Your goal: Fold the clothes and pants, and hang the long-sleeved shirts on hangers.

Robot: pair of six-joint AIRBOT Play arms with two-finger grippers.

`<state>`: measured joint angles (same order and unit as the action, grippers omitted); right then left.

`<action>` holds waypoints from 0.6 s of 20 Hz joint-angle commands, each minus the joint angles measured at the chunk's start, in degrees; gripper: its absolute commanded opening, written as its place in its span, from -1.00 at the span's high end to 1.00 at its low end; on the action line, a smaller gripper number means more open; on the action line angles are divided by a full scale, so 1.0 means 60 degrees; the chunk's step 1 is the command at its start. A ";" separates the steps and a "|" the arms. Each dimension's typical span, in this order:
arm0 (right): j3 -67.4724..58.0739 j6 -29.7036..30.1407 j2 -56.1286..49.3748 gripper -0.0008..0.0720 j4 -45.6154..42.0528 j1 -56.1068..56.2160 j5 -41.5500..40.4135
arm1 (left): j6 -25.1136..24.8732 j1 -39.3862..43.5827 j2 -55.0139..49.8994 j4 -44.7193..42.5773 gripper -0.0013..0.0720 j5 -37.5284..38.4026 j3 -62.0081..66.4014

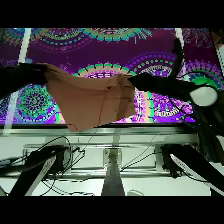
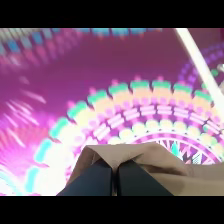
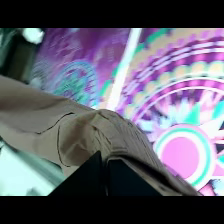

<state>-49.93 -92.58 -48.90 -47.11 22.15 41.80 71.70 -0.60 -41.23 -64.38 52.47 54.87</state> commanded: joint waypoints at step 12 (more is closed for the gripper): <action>0.0623 0.0637 -0.2517 0.92 -0.3577 -0.2138 0.4171 | -0.0087 0.1592 -0.3942 0.0339 0.93 0.2335 -0.1453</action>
<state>-46.50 -90.13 -63.53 -59.37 10.50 58.81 71.16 7.33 -63.61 -62.50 63.55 48.07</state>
